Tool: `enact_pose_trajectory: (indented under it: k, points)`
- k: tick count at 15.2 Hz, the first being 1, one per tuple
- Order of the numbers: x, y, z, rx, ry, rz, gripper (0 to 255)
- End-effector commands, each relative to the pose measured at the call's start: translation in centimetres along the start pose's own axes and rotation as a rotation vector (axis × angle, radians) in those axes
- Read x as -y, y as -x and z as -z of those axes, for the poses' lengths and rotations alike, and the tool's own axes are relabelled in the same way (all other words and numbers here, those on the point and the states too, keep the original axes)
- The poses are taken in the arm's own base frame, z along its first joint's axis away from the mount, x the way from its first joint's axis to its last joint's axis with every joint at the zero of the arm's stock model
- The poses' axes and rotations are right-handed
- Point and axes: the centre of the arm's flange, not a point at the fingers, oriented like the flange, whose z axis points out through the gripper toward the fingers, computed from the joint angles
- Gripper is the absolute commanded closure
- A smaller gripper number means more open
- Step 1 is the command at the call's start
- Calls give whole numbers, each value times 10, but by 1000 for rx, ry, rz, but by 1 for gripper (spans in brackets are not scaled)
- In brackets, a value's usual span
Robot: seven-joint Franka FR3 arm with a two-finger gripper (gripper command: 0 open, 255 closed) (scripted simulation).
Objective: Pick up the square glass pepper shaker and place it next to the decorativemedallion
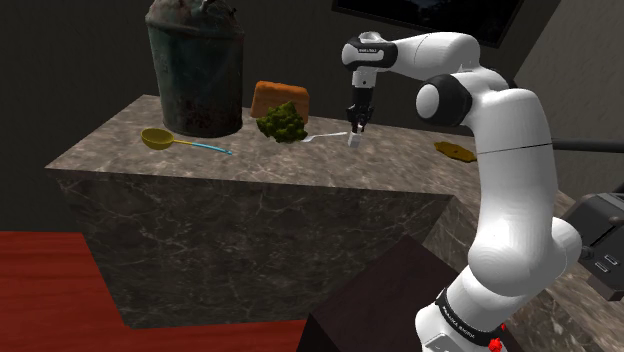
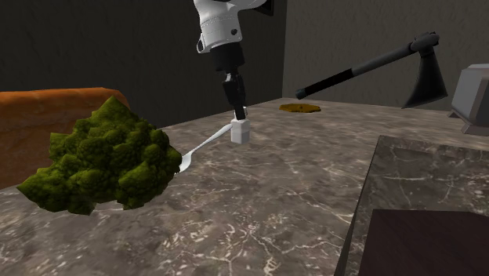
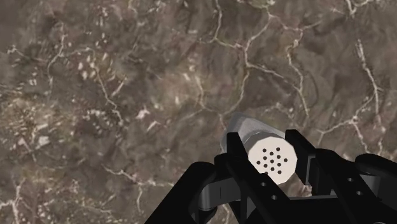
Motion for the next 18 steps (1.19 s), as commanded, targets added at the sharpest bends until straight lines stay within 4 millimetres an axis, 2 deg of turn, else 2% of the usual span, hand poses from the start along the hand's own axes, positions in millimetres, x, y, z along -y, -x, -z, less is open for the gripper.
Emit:
enact_pose_trajectory:
  k: [1,4,18]
  points:
    - [0,0,0,0,0,0,255]
    - [0,0,0,0,0,0,255]
    - [0,17,72,0,0,0,255]
